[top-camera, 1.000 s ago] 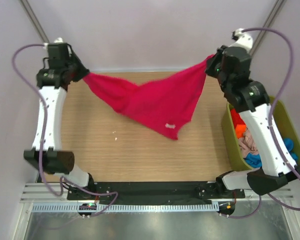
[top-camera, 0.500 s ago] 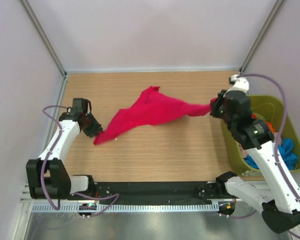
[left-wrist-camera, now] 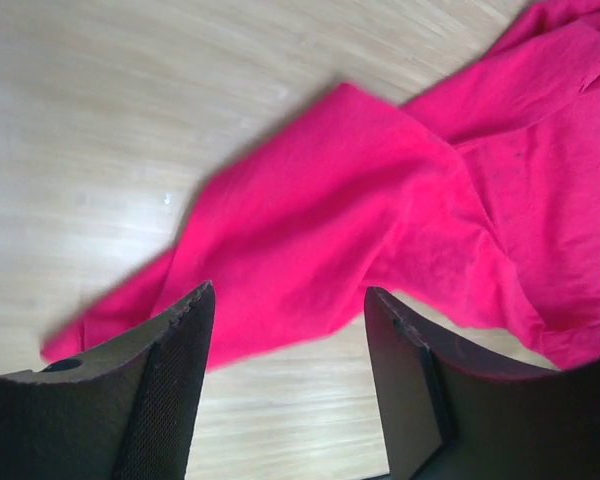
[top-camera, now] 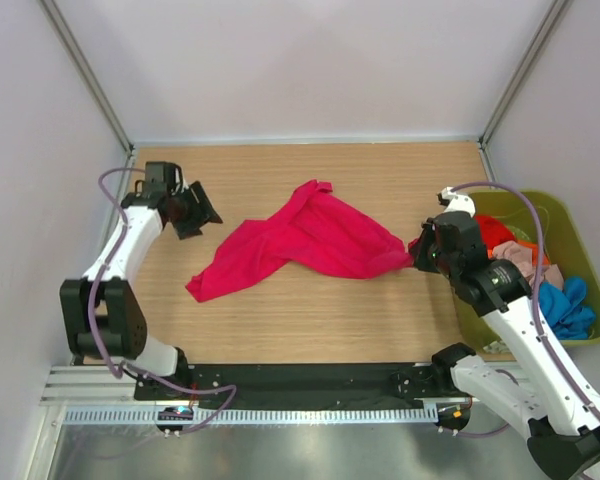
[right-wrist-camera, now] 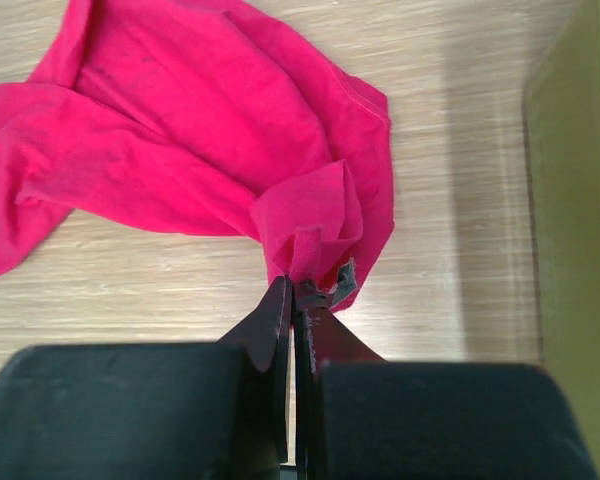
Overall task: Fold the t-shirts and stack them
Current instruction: Flatten the tshirt out
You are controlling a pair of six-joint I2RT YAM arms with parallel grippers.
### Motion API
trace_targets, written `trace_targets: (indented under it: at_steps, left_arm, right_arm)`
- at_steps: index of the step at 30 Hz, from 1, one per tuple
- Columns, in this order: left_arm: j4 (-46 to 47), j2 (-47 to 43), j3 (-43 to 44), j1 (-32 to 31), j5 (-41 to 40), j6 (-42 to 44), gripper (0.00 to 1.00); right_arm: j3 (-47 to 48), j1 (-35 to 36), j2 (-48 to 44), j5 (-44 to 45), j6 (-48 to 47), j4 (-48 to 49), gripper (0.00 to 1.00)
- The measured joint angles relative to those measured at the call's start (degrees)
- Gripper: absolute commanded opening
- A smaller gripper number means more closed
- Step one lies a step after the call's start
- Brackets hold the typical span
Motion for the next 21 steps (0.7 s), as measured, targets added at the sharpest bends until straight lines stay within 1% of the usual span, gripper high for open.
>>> trace_targets:
  at_steps: [5, 9, 13, 21]
  left_arm:
    - [3.5, 13.4, 9.1, 0.0, 3.7, 5.7, 0.59]
    - [5.9, 21.7, 11.5, -0.6, 6.2, 8.1, 0.59]
    - [6.1, 26.6, 13.1, -2.3, 7.5, 10.5, 0.58]
    - [6.9, 31.6, 14.3, -4.2, 8.1, 12.2, 0.55]
  right_arm:
    - [-0.7, 0.0, -0.1, -2.2, 0.0, 2.2, 0.01]
    - [-1.2, 0.0, 1.0, -3.8, 0.0, 3.5, 0.01]
    - [-1.2, 0.0, 2.9, -4.7, -0.1, 4.7, 0.01]
    - [-1.3, 0.0, 3.6, -4.7, -0.2, 6.3, 0.01]
